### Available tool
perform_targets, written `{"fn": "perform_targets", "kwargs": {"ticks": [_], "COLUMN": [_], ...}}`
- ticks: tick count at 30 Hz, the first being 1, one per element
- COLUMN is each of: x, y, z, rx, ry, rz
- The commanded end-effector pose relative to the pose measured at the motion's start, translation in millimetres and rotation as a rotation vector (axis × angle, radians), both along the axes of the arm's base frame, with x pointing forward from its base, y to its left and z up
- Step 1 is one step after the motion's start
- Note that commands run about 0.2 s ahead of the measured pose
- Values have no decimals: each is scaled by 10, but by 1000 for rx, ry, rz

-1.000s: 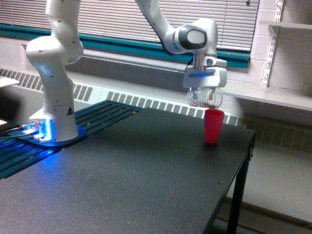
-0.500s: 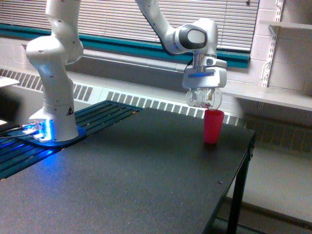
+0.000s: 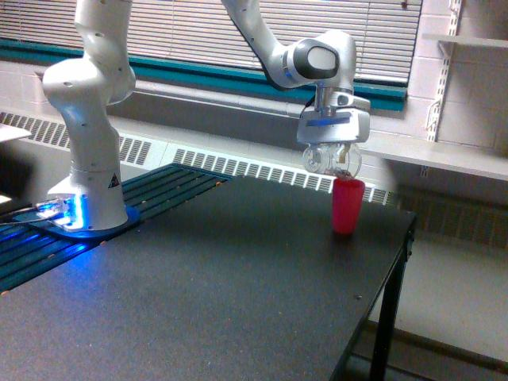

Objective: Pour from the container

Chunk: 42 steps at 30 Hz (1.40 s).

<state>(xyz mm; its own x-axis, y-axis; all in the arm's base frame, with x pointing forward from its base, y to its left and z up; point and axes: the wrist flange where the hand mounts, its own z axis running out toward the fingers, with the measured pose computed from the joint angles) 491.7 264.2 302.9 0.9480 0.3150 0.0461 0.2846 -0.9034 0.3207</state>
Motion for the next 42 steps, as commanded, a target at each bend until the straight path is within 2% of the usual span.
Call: {"fn": "perform_targets", "kwargs": {"ticks": [1,23,42], "x": [-17,-14,-73], "y": [49,25,-118], "z": [-2,87,288], "rx": [-22,-15,59], "ry": [8,-11,-68], "rz": [29,22,-19]}}
